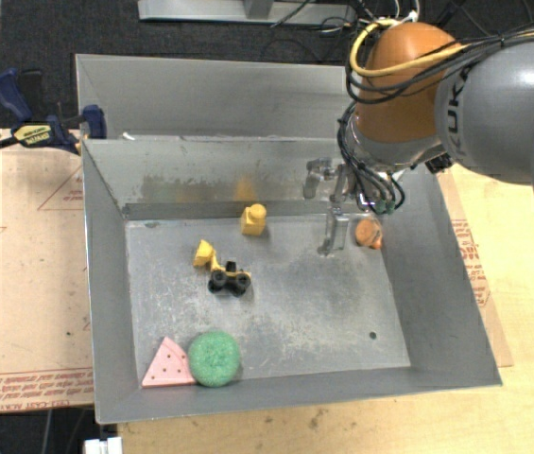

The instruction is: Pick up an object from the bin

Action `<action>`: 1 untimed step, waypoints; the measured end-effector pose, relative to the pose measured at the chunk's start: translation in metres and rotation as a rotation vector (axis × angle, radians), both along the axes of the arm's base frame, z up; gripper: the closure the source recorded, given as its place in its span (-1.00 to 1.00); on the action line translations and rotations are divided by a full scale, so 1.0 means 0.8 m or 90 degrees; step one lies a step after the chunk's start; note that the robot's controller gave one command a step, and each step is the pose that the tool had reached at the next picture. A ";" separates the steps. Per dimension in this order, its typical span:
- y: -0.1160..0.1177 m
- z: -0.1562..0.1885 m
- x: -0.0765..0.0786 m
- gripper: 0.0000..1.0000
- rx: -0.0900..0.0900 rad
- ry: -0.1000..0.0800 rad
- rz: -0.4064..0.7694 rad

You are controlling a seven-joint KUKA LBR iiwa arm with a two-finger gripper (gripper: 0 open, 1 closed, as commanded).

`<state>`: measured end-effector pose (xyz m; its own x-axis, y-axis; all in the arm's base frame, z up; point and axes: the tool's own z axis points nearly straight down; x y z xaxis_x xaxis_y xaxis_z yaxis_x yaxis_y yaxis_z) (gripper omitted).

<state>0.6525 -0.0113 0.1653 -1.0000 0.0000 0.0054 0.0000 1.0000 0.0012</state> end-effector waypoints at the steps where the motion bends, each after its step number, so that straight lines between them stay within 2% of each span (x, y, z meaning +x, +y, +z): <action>1: 0.000 0.007 0.002 -1.00 0.000 -0.005 0.000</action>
Offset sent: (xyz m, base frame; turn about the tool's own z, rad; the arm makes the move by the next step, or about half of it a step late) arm -0.0372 0.1032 -0.0653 -0.0676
